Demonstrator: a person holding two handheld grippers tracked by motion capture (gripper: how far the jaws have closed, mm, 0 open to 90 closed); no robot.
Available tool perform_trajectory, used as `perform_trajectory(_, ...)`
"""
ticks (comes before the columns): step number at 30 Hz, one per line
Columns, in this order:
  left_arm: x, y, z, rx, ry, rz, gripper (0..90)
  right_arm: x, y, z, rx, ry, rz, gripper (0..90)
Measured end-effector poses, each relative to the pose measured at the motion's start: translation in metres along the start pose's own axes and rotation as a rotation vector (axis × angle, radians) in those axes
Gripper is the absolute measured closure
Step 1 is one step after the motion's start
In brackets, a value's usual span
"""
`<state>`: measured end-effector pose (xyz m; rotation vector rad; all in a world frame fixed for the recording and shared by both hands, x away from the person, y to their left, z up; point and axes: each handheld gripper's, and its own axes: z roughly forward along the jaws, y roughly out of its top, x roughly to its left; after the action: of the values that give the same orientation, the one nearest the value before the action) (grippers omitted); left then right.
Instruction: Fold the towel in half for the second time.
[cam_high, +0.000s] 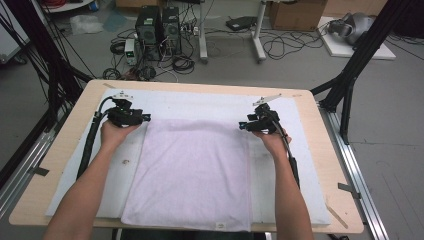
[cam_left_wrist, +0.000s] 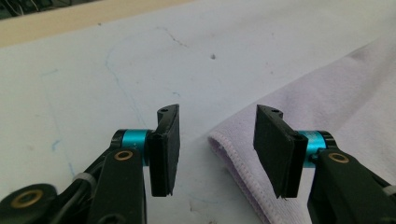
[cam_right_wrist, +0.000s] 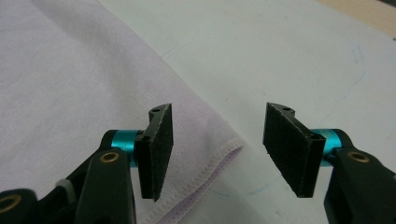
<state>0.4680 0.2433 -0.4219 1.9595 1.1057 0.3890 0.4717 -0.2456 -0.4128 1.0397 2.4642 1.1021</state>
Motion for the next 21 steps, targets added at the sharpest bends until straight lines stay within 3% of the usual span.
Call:
perform_trajectory(6,-0.004,-0.009,0.020,0.082,0.007,-0.002,43.0,-0.001,-0.006,0.016,0.059,0.015,0.020,43.1)
perform_trajectory(8,-0.005,-0.010,0.022,0.077,0.019,-0.001,43.3,-0.002,-0.009,0.019,0.075,0.032,0.034,47.1)
perform_trajectory(9,-0.005,-0.010,0.022,0.075,0.017,0.004,47.8,-0.003,-0.011,0.021,0.081,0.041,0.036,50.8)
perform_trajectory(11,-0.007,-0.010,0.023,0.075,-0.005,0.019,67.0,-0.001,-0.014,0.021,0.078,0.031,0.027,58.0)
perform_trajectory(13,-0.009,-0.010,0.023,0.075,-0.018,0.030,81.7,-0.002,-0.018,0.020,0.063,0.069,0.023,73.2)
perform_trajectory(15,-0.010,-0.009,0.022,0.071,-0.006,0.033,84.1,-0.004,-0.018,0.016,0.060,0.088,0.030,82.9)
perform_trajectory(21,-0.011,-0.003,0.014,-0.002,0.011,0.028,86.3,-0.007,-0.015,0.002,0.027,0.042,0.043,85.9)
